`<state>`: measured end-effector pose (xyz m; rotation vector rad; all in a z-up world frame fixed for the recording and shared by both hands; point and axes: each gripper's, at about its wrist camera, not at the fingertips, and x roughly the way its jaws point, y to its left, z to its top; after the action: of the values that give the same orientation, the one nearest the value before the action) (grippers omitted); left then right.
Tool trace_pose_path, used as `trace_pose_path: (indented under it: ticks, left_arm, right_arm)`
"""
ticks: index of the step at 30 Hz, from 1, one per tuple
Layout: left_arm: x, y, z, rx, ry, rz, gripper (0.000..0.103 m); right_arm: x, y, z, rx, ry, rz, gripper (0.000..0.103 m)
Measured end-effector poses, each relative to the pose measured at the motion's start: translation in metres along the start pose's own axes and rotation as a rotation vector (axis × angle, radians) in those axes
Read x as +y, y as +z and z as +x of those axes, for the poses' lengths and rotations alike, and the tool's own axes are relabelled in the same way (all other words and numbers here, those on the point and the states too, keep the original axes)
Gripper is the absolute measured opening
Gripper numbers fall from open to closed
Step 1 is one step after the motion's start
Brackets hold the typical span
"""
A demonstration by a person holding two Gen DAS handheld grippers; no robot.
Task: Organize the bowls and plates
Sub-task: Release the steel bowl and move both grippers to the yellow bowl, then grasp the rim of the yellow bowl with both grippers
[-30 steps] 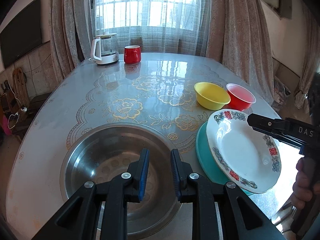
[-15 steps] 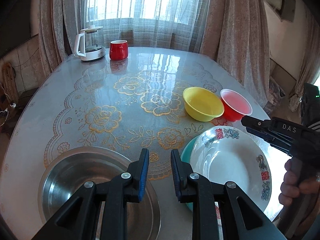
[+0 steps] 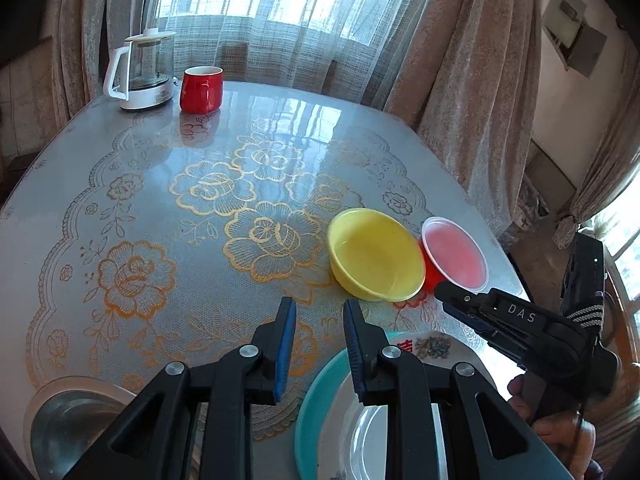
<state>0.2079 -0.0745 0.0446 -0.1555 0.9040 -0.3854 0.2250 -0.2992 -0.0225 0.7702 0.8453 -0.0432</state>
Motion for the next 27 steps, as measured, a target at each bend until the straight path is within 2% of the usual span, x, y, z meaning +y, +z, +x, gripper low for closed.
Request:
trace_pose_path:
  ticks: [4,9,16,19,21,24,27]
  left_arm:
    - [-0.001,0.015,0.024,0.030,-0.021,-0.039,0.025]
    - [0.004,0.024,0.053,0.058,-0.008,-0.090,0.025]
    - [0.008,0.027,0.074,0.080,-0.057,-0.169,0.025]
    - [0.007,0.029,0.085,0.100,-0.056,-0.180,0.025]
    - [0.007,0.030,0.094,0.125,-0.061,-0.183,0.023]
    - [0.004,0.027,0.102,0.144,-0.091,-0.182,0.012]
    - [0.004,0.024,0.097,0.133,-0.073,-0.164,0.012]
  right_arm:
    - [-0.002,0.004,0.006,0.010,0.007,0.020,0.027]
    - [-0.002,0.009,0.015,0.015,-0.001,0.028,0.026]
    - [0.000,0.011,0.025,0.031,-0.011,0.014,0.018]
    - [0.000,0.011,0.028,0.036,-0.012,0.006,0.016]
    - [0.002,0.011,0.029,0.036,-0.016,-0.013,0.015]
    - [0.007,0.011,0.030,0.040,-0.024,-0.040,0.012]
    - [0.009,0.011,0.030,0.049,-0.026,-0.054,0.012]
